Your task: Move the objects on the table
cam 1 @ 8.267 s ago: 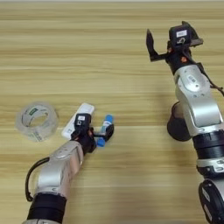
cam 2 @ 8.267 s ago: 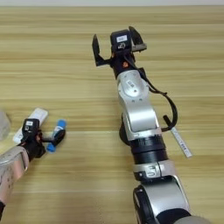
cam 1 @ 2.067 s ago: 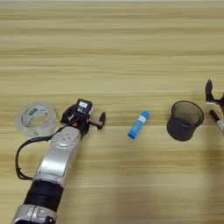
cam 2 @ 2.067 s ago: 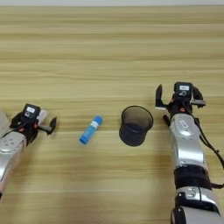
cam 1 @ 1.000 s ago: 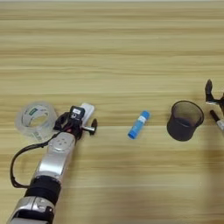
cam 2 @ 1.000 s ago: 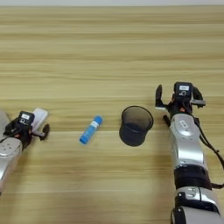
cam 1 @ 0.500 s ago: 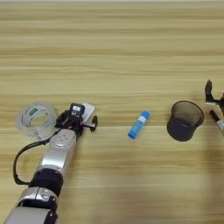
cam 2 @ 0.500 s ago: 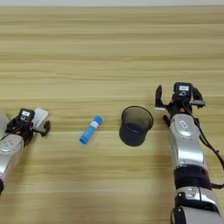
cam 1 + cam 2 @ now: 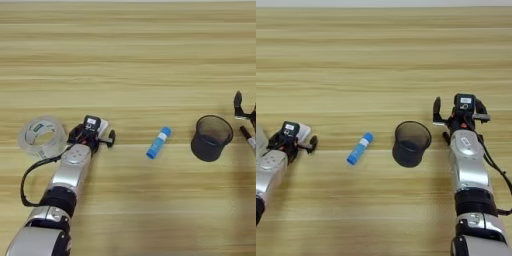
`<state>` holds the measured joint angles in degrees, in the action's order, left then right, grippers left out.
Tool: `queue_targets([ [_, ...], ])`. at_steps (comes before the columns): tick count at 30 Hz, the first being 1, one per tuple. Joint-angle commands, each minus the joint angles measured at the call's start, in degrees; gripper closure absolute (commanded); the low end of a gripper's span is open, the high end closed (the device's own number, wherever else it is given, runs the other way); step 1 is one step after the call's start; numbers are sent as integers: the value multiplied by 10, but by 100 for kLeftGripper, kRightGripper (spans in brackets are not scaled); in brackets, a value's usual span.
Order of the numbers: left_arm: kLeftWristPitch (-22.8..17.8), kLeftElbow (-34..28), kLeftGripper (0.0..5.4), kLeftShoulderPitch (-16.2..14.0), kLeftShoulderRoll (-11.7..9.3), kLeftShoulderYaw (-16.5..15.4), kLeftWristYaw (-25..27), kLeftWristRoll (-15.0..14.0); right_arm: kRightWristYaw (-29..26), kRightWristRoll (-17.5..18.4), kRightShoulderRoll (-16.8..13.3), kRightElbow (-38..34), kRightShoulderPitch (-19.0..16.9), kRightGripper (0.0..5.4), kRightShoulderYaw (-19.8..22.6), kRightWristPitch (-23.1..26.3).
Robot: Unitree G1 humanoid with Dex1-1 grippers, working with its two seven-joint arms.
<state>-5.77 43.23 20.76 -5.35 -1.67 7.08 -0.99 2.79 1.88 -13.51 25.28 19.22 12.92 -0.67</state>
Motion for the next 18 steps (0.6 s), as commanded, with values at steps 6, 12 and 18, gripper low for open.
queue_targets([
  [6,-49,35,60,-23,11,-19,15,-26,-1,3,0,0,7,0,-1,-1],
  [12,-50,34,131,-24,12,-22,19,-26,0,3,0,0,8,0,-1,-1],
  [18,-50,32,171,-25,12,-24,19,-25,0,3,0,-2,7,0,-1,-1],
])
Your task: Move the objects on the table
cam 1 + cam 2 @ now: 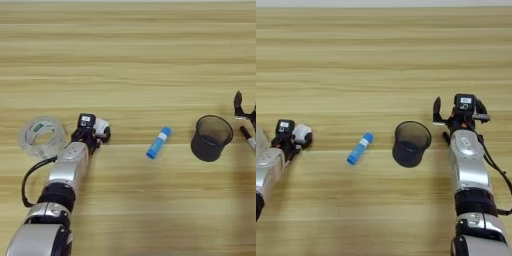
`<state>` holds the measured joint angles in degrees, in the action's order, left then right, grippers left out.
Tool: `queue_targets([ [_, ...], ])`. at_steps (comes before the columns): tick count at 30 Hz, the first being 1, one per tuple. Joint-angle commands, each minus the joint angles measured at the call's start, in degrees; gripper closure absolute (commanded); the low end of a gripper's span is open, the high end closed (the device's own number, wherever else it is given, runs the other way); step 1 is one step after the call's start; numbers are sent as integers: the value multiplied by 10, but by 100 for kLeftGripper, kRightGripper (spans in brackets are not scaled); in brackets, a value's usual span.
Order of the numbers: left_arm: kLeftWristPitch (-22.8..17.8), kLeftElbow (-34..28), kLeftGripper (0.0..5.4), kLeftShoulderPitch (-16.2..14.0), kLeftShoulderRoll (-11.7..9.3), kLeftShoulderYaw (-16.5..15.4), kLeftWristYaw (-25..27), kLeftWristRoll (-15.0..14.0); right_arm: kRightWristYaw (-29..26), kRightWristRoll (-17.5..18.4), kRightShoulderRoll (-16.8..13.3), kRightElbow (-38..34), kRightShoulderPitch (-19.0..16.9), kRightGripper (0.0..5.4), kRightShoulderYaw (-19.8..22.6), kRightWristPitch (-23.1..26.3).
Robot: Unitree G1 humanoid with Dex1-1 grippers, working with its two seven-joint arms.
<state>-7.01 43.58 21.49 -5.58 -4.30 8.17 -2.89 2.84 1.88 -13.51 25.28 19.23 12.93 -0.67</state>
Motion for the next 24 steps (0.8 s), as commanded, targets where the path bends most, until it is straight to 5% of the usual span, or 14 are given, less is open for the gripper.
queue_targets([
  [1,-37,28,176,-33,14,3,8,-6,0,3,0,-2,7,0,-1,-1],
  [9,-41,11,215,-38,22,-2,4,-13,0,3,1,-3,7,0,-1,-1],
  [24,-121,-169,256,-109,103,50,-11,-14,0,3,-2,1,9,0,0,-2],
])
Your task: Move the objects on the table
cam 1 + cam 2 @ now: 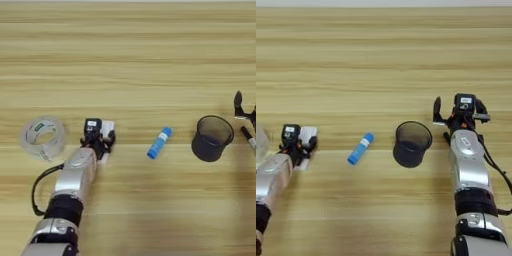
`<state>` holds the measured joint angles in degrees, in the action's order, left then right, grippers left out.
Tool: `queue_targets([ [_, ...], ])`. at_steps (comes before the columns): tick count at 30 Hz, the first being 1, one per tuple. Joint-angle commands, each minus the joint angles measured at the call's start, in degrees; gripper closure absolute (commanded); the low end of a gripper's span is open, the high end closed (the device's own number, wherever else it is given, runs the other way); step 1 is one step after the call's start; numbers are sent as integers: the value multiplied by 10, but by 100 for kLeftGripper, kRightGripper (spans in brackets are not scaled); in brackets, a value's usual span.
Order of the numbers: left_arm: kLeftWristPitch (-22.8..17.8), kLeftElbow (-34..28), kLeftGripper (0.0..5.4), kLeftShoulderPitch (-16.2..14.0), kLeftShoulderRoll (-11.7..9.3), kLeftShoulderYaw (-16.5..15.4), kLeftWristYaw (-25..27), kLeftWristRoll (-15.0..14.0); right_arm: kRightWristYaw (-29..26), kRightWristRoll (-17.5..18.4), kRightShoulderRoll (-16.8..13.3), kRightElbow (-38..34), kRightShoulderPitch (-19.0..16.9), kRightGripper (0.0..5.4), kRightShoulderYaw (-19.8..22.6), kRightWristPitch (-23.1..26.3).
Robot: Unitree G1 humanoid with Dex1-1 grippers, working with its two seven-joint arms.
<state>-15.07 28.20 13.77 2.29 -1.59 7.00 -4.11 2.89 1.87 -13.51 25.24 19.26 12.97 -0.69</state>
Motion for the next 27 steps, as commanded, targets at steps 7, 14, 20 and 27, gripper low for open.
queue_targets([
  [7,-61,-48,256,-50,43,63,-6,-1,-3,2,-2,7,10,0,0,-3],
  [14,-63,-50,256,-55,42,81,-10,-7,-3,2,-2,10,11,0,0,-5],
  [20,-63,-49,256,-53,39,86,-10,-11,-4,2,-3,12,13,0,0,-5],
  [27,-62,-50,192,-52,34,95,-13,-5,-4,2,-3,14,13,0,-1,-6],
])
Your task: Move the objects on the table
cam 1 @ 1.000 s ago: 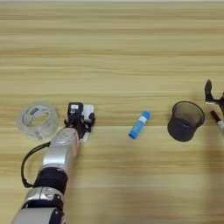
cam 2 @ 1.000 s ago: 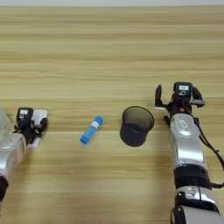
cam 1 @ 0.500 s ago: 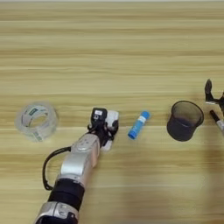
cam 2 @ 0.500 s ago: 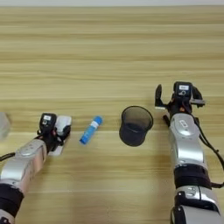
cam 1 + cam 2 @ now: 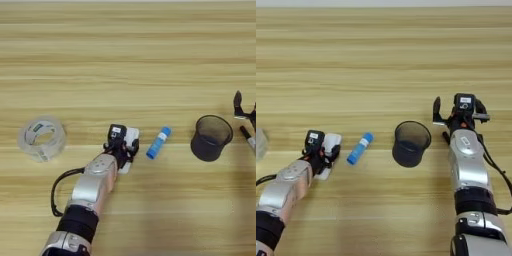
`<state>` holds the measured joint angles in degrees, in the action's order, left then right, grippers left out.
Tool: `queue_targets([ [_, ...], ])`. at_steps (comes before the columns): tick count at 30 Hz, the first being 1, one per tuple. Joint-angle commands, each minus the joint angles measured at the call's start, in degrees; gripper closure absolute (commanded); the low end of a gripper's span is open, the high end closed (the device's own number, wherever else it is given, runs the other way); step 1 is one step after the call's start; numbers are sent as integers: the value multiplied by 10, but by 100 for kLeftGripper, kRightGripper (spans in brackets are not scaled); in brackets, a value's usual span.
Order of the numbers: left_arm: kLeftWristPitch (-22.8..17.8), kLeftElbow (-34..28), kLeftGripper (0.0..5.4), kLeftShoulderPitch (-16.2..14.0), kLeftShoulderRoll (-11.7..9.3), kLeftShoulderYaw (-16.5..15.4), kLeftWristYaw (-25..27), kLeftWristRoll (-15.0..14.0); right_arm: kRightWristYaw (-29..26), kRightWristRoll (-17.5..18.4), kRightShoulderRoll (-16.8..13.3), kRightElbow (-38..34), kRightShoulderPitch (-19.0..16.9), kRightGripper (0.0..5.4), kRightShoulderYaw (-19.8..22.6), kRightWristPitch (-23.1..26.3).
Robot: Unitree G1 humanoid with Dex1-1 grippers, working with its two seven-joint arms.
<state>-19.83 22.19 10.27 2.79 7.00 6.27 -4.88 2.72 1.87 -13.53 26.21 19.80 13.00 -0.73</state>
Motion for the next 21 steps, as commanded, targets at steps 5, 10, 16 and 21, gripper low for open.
queue_targets([
  [5,5,7,149,-15,22,15,-7,8,-2,2,-2,6,8,0,-1,-7],
  [10,31,6,98,-12,15,18,-16,18,-3,1,-2,11,10,0,-2,-10],
  [16,68,-17,45,-10,11,8,-23,18,-3,1,-3,17,11,0,-2,-15],
  [21,112,-43,6,-7,4,0,-31,22,-3,1,-3,25,12,0,-2,-21],
])
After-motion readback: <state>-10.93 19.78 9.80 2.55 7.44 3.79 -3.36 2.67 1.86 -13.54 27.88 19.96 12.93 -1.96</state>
